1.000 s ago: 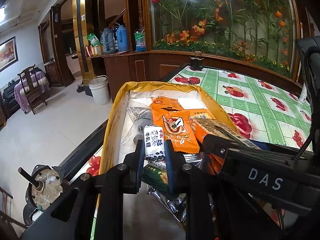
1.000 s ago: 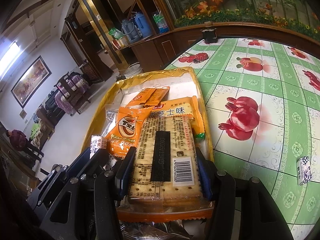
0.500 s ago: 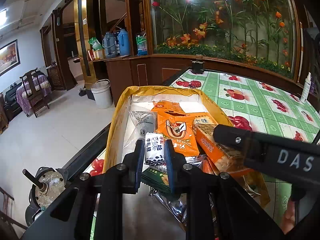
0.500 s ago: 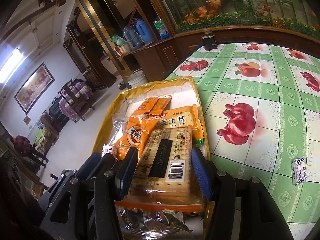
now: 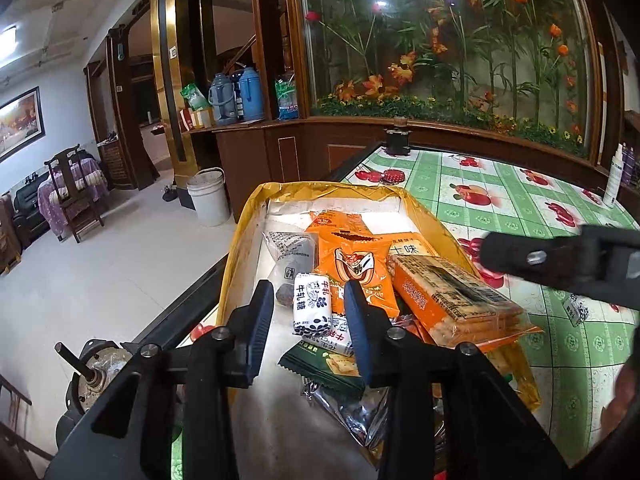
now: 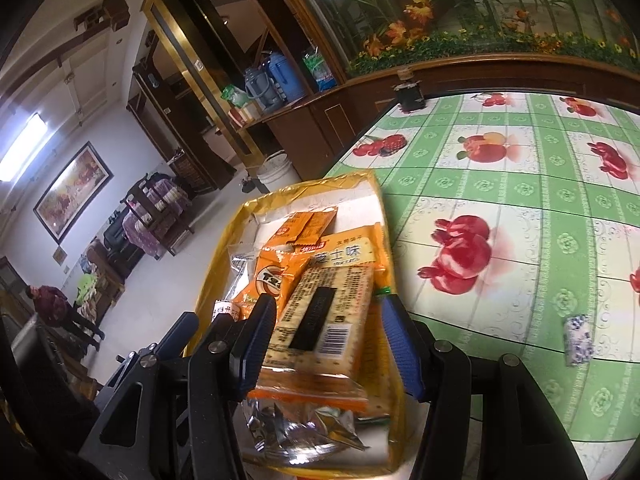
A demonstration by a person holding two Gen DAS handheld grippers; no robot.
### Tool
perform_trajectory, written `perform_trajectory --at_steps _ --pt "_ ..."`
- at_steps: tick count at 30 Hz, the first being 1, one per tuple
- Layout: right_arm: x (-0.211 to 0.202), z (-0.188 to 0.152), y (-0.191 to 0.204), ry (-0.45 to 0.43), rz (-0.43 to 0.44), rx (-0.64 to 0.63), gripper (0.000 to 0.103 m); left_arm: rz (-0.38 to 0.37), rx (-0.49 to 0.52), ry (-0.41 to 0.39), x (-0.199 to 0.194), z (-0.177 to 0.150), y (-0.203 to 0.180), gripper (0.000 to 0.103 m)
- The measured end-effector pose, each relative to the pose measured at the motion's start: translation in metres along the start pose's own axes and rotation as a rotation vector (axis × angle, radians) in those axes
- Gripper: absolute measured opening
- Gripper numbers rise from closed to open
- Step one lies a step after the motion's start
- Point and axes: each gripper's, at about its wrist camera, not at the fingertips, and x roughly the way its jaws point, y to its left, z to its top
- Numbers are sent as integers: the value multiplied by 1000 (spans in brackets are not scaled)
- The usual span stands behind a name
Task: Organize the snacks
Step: 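Open both tools to drop the cracker and candy packs into the box, then grasp the green-ended cracker pack with right tool while left tool grasps another candy pack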
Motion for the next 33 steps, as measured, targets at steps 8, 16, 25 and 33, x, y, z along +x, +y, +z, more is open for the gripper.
perform_trajectory --at_steps 8,16,25,33 --pt "-70 4 -75 -102 -70 99 57 -19 -9 -21 -2 1 3 34" --pt "-148 -7 -180 -187 -219 272 58 -51 9 -62 -17 2 -3 34" --pt "-212 -25 -279 -210 -483 431 58 -315 91 0 -49 11 -50 34" --pt "-199 -29 -298 -144 -648 403 58 -372 179 23 -57 0 -83 34"
